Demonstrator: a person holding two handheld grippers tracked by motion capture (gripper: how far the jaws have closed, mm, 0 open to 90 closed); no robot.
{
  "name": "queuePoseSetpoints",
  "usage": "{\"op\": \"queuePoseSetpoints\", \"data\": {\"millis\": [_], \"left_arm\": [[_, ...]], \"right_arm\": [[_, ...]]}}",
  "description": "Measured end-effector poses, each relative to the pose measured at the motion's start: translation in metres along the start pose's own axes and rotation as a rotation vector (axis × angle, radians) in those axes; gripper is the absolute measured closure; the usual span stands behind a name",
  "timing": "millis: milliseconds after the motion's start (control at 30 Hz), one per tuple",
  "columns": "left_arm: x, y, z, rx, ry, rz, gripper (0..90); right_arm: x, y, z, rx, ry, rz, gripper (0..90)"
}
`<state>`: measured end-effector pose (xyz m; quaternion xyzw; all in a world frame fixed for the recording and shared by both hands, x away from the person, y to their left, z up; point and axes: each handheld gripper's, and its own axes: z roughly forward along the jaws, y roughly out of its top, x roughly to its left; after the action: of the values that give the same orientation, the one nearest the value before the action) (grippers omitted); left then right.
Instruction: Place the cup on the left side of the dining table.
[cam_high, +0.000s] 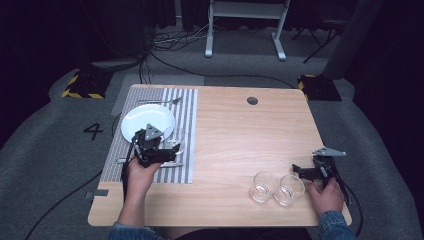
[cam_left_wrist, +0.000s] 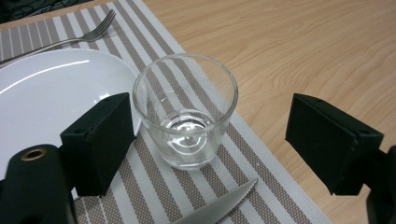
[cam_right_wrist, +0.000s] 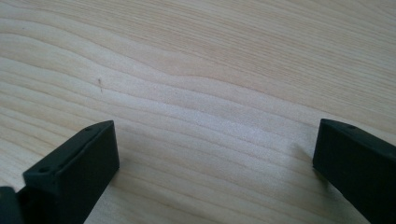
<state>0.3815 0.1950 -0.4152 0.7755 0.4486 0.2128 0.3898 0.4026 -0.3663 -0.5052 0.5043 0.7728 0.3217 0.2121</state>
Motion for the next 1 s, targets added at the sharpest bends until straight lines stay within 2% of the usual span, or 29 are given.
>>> {"op": "queuePoseSetpoints", "data": {"millis": [200,367,667,900,1000], "left_arm": [[0.002,-0.011,-0.015,0.007,0.004,-0.003,15.7],[0.006,-0.022,-0.031,-0.007,0.012,-0.035,15.7],[0.012,-0.040,-0.052,-0.004,0.032,-0.058,15.7],[0.014,-0.055,-0.068,0.003,0.029,-0.075,15.6],[0.017,-0.063,-0.073,0.002,0.005,-0.091,15.6]], "right_arm": [[0.000,0.000,0.000,0.000,0.001,0.000,0.6],[0.000,0.000,0.000,0.000,0.000,0.000,0.6],[0.000,0.000,0.000,-0.001,0.002,0.000,0.6],[0.000,0.000,0.000,0.000,0.002,-0.001,0.6],[0.000,0.000,0.000,0.000,0.002,0.000,0.6]]}}
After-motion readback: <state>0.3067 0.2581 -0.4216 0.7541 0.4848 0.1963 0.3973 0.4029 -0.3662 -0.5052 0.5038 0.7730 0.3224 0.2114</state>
